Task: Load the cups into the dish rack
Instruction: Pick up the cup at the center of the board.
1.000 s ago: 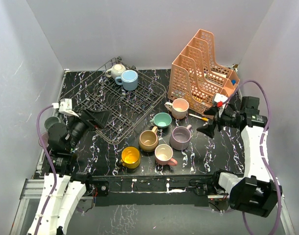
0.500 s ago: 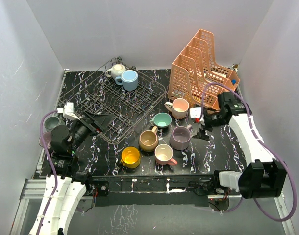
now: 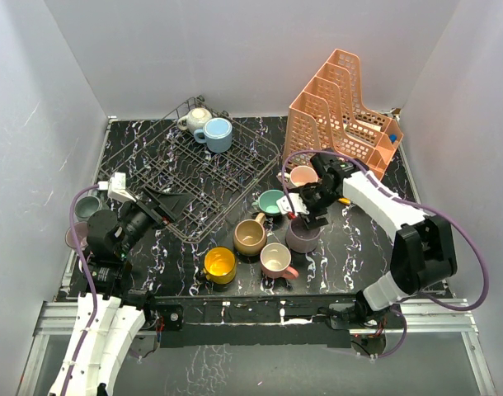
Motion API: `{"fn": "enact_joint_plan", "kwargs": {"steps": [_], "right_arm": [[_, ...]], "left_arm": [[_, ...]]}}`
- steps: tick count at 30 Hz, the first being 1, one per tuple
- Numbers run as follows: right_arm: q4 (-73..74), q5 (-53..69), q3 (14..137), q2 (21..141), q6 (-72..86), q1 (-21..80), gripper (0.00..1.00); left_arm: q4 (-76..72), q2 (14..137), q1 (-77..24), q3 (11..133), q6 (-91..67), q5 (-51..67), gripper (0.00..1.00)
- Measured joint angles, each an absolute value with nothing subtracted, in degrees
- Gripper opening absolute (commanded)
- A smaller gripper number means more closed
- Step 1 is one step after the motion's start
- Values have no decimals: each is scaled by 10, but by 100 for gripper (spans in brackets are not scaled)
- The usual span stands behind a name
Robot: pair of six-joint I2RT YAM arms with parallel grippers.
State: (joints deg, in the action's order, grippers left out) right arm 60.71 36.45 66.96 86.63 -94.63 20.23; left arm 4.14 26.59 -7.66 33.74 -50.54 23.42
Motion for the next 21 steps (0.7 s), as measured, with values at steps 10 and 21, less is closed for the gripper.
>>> {"fn": "enact_joint_plan", "kwargs": {"steps": [10, 21], "right_arm": [[568, 303, 670, 908, -933, 233, 54], [546, 283, 661, 917, -915, 265, 31]], "left_arm": [[53, 265, -77, 337, -493, 234, 96], [55, 261, -77, 337, -491, 234, 96]]}}
